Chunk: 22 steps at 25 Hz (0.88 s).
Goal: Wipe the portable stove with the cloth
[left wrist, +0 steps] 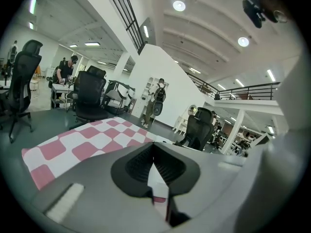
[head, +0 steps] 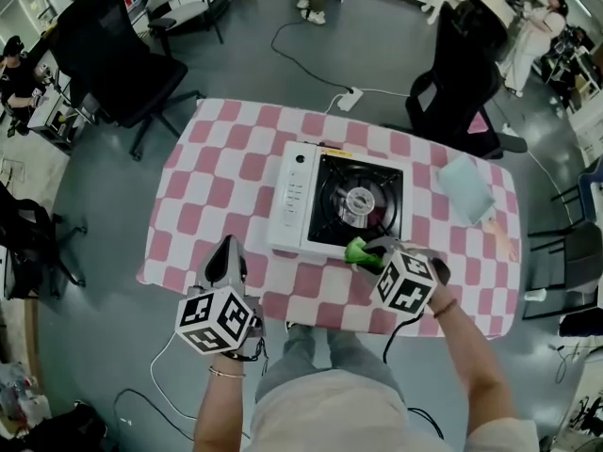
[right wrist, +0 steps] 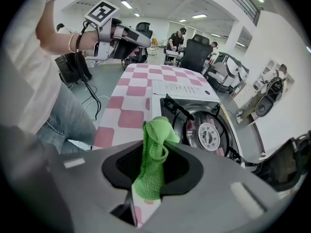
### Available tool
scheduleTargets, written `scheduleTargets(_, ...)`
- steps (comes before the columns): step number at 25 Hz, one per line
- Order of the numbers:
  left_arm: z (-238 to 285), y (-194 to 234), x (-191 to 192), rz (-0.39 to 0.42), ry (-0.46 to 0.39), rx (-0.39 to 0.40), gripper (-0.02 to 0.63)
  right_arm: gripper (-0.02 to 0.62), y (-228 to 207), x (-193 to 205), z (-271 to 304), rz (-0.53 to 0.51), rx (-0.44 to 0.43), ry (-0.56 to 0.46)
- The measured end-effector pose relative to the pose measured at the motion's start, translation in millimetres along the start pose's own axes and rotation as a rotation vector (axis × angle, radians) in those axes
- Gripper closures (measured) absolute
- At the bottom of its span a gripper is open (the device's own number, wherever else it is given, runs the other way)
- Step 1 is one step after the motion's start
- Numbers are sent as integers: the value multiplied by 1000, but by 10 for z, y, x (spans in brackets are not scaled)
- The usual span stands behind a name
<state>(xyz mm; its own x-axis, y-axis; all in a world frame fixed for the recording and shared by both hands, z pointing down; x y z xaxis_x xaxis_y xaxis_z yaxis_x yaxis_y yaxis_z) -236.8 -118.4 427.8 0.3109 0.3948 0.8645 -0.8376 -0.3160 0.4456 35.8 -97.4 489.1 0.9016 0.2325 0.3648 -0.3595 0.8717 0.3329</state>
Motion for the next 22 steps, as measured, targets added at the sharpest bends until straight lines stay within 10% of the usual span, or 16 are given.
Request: scheduleTargets(22, -639, 376, -82, -26, -59, -152, 606, 497, 142, -736, 260, -120, -76, -76)
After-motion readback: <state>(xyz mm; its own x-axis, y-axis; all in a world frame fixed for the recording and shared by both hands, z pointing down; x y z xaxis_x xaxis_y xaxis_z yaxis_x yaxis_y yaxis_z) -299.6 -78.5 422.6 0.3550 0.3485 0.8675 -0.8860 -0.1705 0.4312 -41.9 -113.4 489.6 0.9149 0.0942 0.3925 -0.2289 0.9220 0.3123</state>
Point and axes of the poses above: the fingertips, and each gripper's own axes: z forward along the fingers, y to its left, x out of its underside, the point moved 5 cm from there along -z, backward along the fingers, and after that the axes turned 13 degrees about x, right-handed, at the moved point
